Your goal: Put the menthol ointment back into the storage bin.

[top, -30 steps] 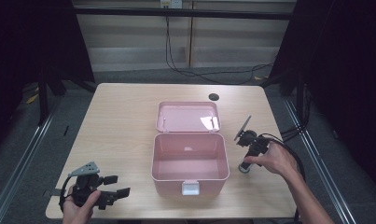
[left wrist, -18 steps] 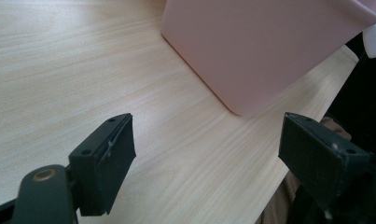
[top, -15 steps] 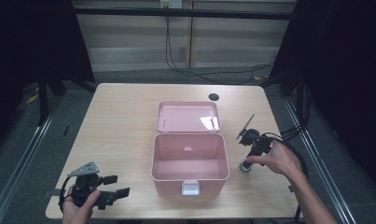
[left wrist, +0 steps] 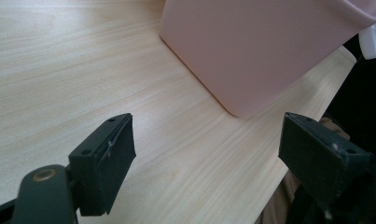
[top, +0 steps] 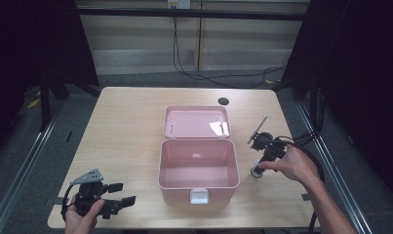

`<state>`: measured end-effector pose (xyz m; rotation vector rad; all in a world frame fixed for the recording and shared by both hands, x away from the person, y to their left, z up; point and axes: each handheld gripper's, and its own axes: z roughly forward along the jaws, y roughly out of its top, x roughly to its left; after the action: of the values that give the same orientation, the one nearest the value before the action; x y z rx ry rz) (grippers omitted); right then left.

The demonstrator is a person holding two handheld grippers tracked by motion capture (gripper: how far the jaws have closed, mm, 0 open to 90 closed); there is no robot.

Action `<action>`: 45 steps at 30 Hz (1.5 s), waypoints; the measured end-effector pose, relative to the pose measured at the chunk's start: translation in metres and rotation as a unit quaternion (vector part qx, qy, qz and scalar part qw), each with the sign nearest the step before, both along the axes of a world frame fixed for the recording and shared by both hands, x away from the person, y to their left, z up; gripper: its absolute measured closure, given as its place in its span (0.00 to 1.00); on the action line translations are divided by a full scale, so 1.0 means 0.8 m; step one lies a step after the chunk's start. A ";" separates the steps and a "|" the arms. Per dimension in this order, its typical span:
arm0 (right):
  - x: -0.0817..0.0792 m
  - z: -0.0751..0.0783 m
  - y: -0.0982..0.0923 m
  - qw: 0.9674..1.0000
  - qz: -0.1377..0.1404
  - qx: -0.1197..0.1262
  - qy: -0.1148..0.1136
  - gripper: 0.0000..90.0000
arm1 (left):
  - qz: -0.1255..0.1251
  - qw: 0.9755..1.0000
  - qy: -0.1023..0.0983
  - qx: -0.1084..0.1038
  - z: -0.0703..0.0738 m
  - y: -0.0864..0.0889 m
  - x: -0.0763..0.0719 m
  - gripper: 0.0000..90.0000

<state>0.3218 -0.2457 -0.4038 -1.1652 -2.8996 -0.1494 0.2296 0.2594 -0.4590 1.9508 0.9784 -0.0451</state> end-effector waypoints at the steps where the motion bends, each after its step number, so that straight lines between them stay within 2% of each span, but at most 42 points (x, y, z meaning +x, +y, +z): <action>1: 0.000 0.001 0.000 1.000 0.002 -0.002 0.000 0.57 | 0.000 1.000 0.000 0.001 0.000 0.000 0.000 0.20; 8: -0.002 0.013 0.003 1.000 0.012 -0.004 -0.004 0.57 | 0.001 1.000 0.000 0.001 0.001 0.001 0.000 0.19; 16: -0.006 0.019 0.004 1.000 0.018 0.008 -0.011 0.57 | -0.001 1.000 -0.002 0.000 0.000 0.000 0.000 0.19; 25: -0.009 0.036 0.008 0.999 0.027 0.011 -0.026 0.57 | -0.001 1.000 0.000 0.002 0.000 0.000 0.000 0.19; 32: -0.009 0.040 0.014 0.999 0.036 0.004 -0.014 0.57 | -0.001 1.000 0.000 0.003 0.000 -0.001 0.000 0.19; 34: -0.009 0.043 0.016 0.999 0.042 0.009 -0.018 0.57 | 0.000 1.000 0.000 0.003 0.000 -0.001 0.000 0.19; 38: -0.007 0.052 0.022 0.999 0.044 0.005 -0.015 0.57 | 0.001 1.000 0.000 0.002 0.000 -0.001 0.000 0.19; 42: -0.005 0.059 0.024 0.998 0.052 0.007 -0.025 0.57 | 0.000 1.000 0.000 0.003 0.000 0.000 0.000 0.19; 43: -0.005 0.061 0.025 0.998 0.053 0.002 -0.022 0.57 | 0.000 1.000 0.000 0.002 0.000 -0.001 0.000 0.19; 45: -0.005 0.062 0.027 0.998 0.055 0.007 -0.020 0.57 | -0.002 1.000 0.000 0.001 0.000 -0.001 0.000 0.19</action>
<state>0.3177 -0.2243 -0.3542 -1.0090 -2.9823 -0.1942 0.2294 0.2588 -0.4588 1.9551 0.9748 -0.0451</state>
